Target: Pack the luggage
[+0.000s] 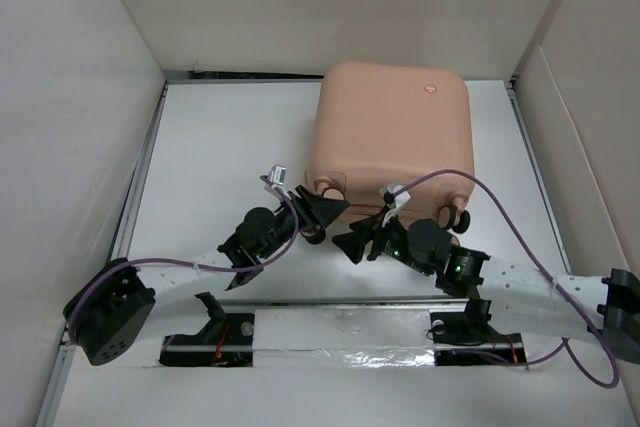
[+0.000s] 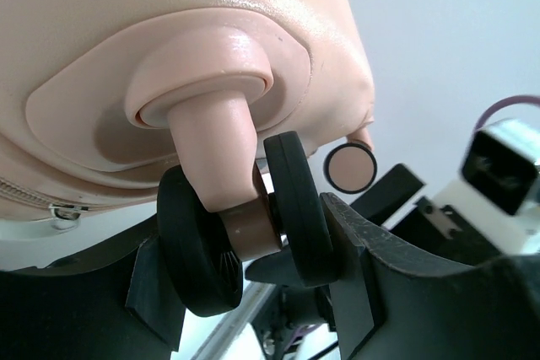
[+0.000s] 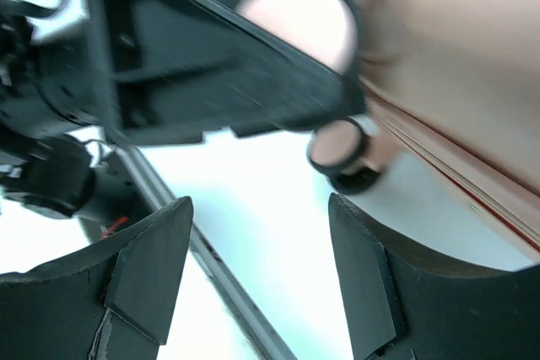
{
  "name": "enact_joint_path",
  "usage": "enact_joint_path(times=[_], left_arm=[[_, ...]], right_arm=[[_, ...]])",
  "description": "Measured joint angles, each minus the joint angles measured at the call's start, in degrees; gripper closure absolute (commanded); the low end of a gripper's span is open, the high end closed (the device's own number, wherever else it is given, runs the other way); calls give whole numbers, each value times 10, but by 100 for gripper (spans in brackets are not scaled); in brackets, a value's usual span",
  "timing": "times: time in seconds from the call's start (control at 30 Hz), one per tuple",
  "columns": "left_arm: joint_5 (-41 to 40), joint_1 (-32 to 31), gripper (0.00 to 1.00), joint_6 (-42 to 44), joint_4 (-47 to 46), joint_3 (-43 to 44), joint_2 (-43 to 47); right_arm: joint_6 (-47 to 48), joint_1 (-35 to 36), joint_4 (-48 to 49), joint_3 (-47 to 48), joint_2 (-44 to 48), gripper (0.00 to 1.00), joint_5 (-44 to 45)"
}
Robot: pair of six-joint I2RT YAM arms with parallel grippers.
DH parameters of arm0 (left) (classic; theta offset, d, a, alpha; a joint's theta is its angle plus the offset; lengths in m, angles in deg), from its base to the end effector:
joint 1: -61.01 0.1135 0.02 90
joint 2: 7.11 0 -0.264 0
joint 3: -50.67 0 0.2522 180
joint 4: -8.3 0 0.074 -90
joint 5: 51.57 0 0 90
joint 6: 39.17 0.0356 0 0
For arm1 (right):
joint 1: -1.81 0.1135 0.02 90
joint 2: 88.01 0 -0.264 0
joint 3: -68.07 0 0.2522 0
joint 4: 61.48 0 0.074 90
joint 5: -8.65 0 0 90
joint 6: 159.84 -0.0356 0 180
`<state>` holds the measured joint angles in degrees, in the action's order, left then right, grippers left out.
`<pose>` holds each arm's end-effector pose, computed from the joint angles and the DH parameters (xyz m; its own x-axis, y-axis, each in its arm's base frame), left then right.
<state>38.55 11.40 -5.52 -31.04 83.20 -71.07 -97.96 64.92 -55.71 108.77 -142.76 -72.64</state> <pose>0.1476 -0.1736 0.2343 -0.5857 -0.5962 -0.5491 0.4970 0.2709 -0.8244 0.1045 0.1941 0.2521 -0.4410 0.1604 -0.8830 -0.6871 0.5727 0.4472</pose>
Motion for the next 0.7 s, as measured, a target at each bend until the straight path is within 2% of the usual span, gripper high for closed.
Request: enact_joint_path(times=[0.13,0.37,0.7], left_arm=[[16,6,97,-33,-22,-3,-12],[30,6,90,-84,-30,-3,-16],[21,7,85,-131,-27,-4,-10]], right_arm=[[3,0,-17,-24,29,29,43],[38,0,-12,9,-14,32,91],[58,3,106,23,-89,29,128]])
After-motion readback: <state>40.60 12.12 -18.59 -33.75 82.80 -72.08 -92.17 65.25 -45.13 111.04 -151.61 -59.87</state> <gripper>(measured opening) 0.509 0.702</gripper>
